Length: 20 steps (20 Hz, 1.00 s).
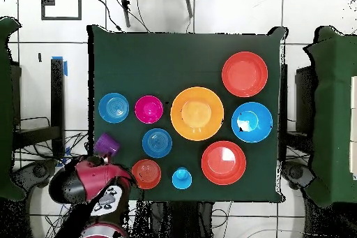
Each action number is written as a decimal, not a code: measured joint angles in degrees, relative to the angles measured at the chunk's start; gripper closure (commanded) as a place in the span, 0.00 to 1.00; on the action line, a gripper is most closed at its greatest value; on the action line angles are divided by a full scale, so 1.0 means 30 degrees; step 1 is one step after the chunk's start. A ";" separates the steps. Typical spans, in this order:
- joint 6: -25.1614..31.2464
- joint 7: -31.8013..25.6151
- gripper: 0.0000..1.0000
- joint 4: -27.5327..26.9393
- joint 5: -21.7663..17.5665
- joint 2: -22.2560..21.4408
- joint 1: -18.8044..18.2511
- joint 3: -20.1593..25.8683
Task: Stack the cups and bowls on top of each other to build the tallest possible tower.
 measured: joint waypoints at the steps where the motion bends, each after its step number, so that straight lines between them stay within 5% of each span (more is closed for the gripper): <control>1: 0.0004 0.0000 0.00 -0.0069 -0.0004 -0.0043 -0.0152 -0.0030; 20: 0.0824 0.0000 0.00 -0.1813 0.0071 0.0367 -0.0347 -0.0489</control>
